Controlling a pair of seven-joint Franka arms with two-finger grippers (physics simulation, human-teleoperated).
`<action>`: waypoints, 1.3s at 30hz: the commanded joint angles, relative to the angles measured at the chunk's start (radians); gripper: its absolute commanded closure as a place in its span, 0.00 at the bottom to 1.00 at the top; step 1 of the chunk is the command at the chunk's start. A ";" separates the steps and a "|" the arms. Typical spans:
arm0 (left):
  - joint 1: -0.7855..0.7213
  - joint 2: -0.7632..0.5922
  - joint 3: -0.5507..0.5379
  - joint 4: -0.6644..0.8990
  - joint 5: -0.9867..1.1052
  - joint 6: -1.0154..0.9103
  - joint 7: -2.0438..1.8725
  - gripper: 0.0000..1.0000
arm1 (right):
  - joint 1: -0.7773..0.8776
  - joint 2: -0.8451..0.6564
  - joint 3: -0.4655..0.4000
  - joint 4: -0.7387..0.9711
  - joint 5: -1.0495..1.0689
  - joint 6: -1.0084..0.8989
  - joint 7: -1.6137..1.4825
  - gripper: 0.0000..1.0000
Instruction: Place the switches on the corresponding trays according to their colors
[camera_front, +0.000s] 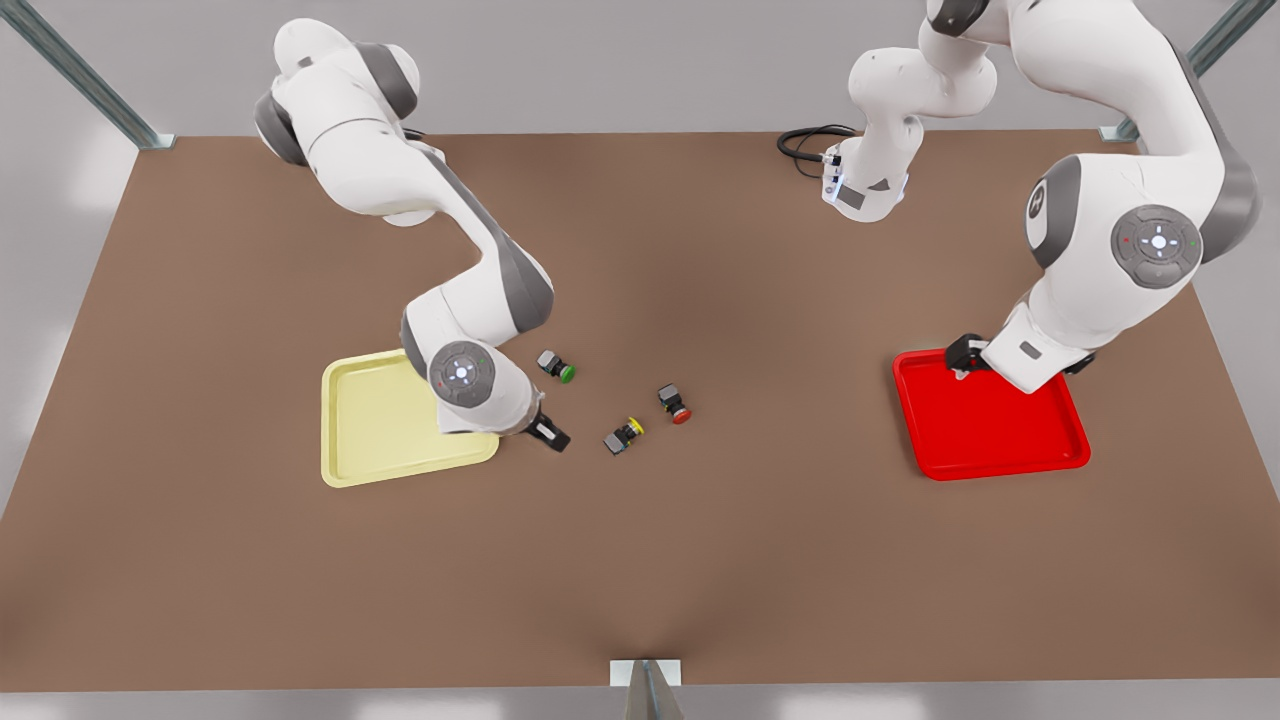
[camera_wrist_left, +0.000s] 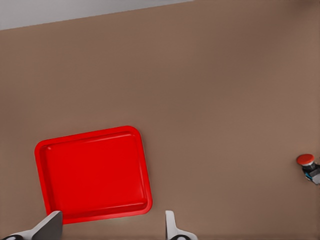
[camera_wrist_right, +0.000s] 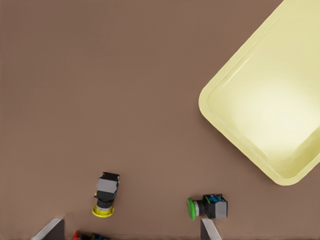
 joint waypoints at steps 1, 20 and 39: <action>0.000 0.000 0.000 0.000 -0.006 0.000 0.000 0.00 | 0.005 0.003 0.002 0.000 0.000 0.005 0.023 0.00; 0.002 0.043 0.002 0.002 -0.007 0.009 -0.003 0.00 | 0.164 0.283 -0.001 -0.023 -0.145 0.379 0.254 0.03; 0.002 0.058 0.003 0.002 -0.007 0.012 -0.003 0.00 | 0.164 0.336 0.005 -0.048 -0.154 0.468 0.267 0.38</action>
